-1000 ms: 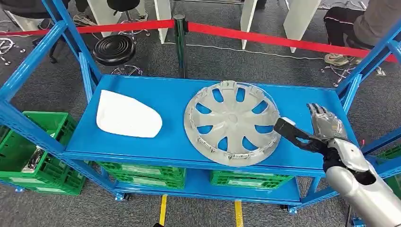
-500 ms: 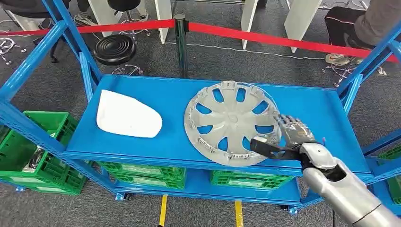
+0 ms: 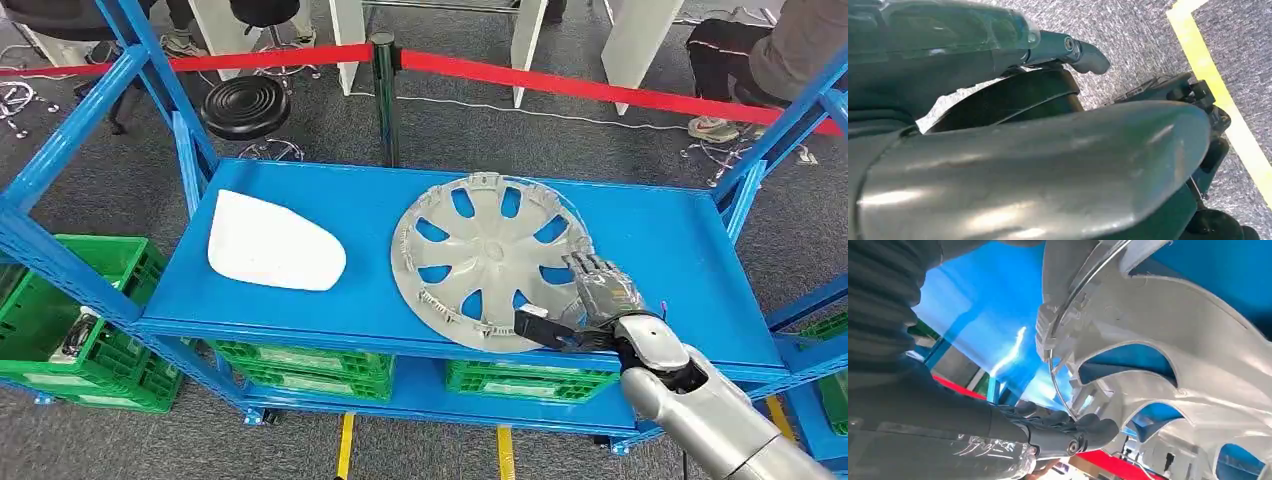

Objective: Take the parts from the cabinet and place them on the table.

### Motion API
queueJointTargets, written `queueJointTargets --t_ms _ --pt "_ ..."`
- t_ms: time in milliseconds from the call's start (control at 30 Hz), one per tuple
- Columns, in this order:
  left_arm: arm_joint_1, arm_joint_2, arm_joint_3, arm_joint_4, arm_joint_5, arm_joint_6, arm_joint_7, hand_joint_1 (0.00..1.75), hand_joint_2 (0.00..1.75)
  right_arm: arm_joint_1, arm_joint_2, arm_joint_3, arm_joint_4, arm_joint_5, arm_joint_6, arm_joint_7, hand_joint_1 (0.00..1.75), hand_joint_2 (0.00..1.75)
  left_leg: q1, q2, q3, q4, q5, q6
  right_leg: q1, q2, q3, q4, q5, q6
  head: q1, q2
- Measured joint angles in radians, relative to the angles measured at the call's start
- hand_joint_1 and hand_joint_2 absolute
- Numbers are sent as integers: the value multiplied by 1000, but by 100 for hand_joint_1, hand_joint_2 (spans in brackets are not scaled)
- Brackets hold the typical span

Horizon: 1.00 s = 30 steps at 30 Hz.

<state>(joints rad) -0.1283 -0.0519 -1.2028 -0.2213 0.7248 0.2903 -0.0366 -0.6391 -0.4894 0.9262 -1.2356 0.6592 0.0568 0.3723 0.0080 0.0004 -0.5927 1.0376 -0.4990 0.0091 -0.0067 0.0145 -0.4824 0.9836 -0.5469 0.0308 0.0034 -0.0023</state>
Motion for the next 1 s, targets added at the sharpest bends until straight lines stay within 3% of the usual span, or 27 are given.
queueJointTargets --t_ms 200,233,700,867,1000 --pt "1 0 0 0 15 -7 -9 0 0 25 -8 -5 -3 -33 -22 -1 0 175 0 -9 4 0 0 0 0 -4 5 -2 -1 1 0 0" --pt "1 0 0 0 16 -9 -9 0 0 28 -11 -7 -8 -34 -23 -2 175 175 0 -11 4 0 0 0 0 -5 5 -2 -1 1 0 0" --pt "2 8 0 0 68 19 -41 0 0 118 -118 -43 -142 -95 -9 11 175 175 0 -25 5 0 1 1 -1 -17 12 -8 -2 2 0 0" --pt "8 9 4 3 126 48 -60 0 0 283 -203 -121 -311 -122 -100 79 175 175 0 -37 4 0 1 2 -1 -28 17 -11 -5 6 1 0" --pt "15 9 12 5 150 63 -62 0 0 407 -253 -181 -436 -137 -184 109 175 175 -1 -31 3 0 -2 4 -2 -26 17 -11 -7 7 1 0"
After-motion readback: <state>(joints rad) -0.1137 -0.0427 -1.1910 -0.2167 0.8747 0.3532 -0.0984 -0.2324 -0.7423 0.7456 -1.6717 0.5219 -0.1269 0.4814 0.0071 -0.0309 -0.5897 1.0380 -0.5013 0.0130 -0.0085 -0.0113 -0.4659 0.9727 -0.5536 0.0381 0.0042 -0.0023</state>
